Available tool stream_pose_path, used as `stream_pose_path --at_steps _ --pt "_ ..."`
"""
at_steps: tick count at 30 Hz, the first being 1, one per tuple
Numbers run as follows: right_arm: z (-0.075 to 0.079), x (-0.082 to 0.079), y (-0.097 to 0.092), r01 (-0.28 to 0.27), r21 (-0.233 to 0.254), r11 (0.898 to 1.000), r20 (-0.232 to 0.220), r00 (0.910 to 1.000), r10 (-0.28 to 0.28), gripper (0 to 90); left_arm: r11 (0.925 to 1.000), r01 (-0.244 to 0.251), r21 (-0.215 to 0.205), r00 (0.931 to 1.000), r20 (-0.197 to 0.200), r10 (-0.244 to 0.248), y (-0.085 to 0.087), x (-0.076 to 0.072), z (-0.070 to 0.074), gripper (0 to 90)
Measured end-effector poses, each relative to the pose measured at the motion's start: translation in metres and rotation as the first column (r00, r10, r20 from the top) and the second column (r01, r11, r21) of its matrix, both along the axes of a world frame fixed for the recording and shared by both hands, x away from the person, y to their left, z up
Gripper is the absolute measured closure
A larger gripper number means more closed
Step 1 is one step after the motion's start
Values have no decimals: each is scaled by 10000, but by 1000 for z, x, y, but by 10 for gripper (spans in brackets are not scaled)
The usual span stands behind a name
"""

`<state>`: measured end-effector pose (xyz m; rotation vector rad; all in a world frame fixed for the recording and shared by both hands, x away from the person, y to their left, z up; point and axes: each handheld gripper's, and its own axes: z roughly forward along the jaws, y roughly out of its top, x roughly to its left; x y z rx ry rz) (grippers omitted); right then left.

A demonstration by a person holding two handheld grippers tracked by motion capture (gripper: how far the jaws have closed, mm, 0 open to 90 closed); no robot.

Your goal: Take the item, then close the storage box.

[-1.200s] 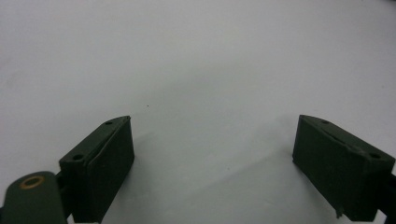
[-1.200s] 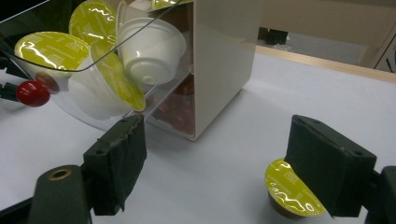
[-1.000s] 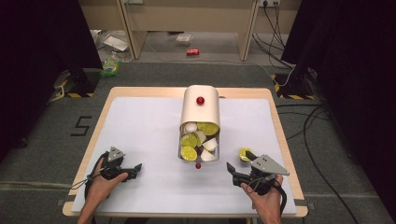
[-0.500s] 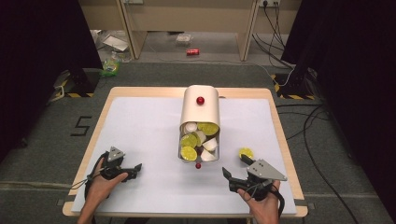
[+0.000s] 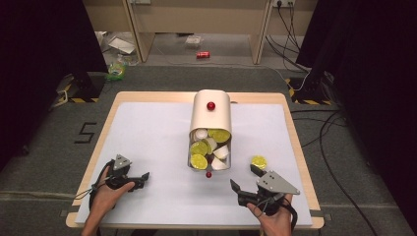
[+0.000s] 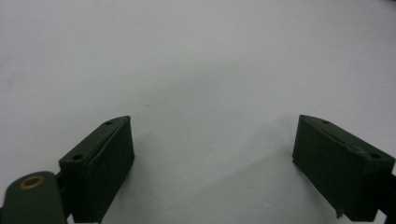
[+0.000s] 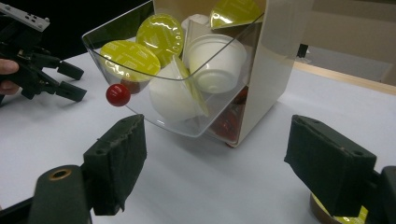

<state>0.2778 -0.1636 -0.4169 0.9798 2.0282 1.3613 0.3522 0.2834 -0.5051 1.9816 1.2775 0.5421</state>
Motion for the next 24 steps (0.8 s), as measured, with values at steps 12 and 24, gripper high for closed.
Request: stream_pose_path --at_steps 12,24 --pt "1 0 6 -48 -60 10000 42 10000 48 207 10000 -1 3 10000 3 1 0 0 0 117" --pt "-3 9 11 45 -261 9996 83 10000 -43 207 10000 1 7 10000 7 -1 0 0 0 117"
